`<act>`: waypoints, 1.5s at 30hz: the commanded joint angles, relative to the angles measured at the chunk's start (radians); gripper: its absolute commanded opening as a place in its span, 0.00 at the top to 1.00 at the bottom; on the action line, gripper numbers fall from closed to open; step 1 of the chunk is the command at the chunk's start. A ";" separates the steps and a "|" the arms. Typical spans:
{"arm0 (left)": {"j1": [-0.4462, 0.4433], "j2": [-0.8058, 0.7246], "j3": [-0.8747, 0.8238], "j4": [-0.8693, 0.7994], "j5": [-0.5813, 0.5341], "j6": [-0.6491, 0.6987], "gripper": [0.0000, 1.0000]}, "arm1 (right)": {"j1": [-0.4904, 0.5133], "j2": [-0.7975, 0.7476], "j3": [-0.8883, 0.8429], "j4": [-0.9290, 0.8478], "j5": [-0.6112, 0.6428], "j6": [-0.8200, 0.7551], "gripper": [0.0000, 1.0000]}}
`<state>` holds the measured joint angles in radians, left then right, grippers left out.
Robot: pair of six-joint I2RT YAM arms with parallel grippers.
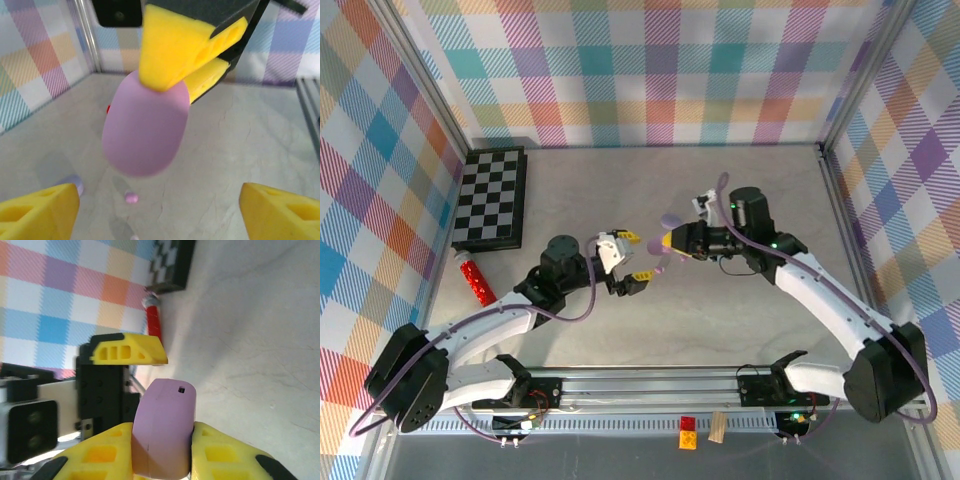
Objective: Insert the wireless bluetooth earbuds into the charging case
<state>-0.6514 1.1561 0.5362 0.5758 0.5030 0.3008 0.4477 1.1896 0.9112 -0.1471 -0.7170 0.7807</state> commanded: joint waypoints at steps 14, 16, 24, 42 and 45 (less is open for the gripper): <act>0.033 0.258 0.009 0.757 0.181 -0.274 0.20 | -0.073 -0.019 -0.215 0.881 -0.248 0.681 0.85; 0.027 0.272 0.027 0.759 0.187 -0.273 0.22 | -0.072 -0.016 -0.224 0.916 -0.239 0.712 0.86; 0.007 0.324 0.089 0.767 0.219 -0.267 0.31 | -0.070 0.001 -0.237 1.008 -0.244 0.774 0.88; -0.001 0.353 0.146 0.766 0.266 -0.286 0.47 | -0.069 0.011 -0.228 1.003 -0.259 0.756 0.90; -0.001 0.353 0.148 0.766 0.266 -0.287 0.49 | -0.069 0.013 -0.228 0.999 -0.260 0.753 0.90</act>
<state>-0.6437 1.5017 0.6594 1.2869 0.7403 0.0212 0.3737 1.2011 0.6750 0.8085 -0.9596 1.5410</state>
